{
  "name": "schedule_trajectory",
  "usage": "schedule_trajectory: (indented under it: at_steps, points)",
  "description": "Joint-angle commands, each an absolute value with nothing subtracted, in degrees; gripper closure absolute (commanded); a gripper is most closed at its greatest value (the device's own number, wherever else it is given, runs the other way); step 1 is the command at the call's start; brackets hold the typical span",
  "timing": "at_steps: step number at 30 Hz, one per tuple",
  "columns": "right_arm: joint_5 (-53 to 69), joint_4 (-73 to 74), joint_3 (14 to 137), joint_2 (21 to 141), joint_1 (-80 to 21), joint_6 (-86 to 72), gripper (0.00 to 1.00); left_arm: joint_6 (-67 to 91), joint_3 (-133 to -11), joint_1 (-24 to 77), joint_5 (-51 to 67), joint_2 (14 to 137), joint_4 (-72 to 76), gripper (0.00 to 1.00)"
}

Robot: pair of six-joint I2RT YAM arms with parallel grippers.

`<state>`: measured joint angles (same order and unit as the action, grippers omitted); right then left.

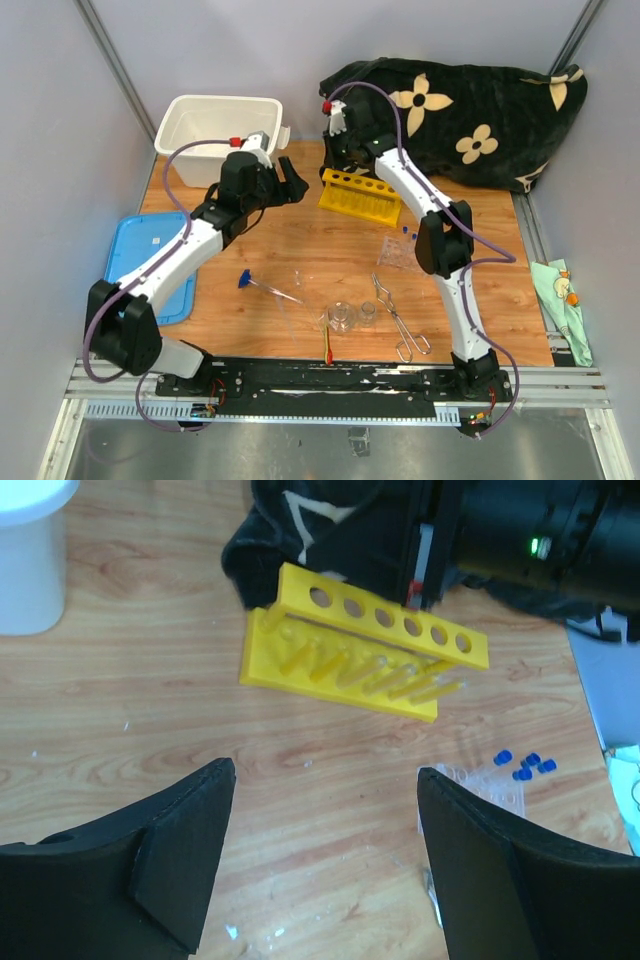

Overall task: Organize the chemistry lab equipment
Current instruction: Move the test tube rack to the center of the board.

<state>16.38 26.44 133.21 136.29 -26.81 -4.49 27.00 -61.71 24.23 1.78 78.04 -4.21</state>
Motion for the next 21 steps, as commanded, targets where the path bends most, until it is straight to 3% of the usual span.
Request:
schedule_trajectory:
  at_steps: [1, 12, 21]
  points:
    - [10.34, 25.43, 126.06, 130.56, -27.61, -2.80, 0.93, 25.17, -68.34, 23.79, 1.54, 86.43, -0.43, 0.22]
    - [-10.39, 23.21, 92.53, 94.52, -25.79, 0.97, 0.93, 25.08, -87.45, 21.62, 3.18, 108.31, -2.96, 0.25]
    - [-15.10, 26.89, 80.88, 77.67, -24.29, 0.00, 0.90, 24.42, -103.01, 21.62, 2.91, 123.51, -8.70, 0.28]
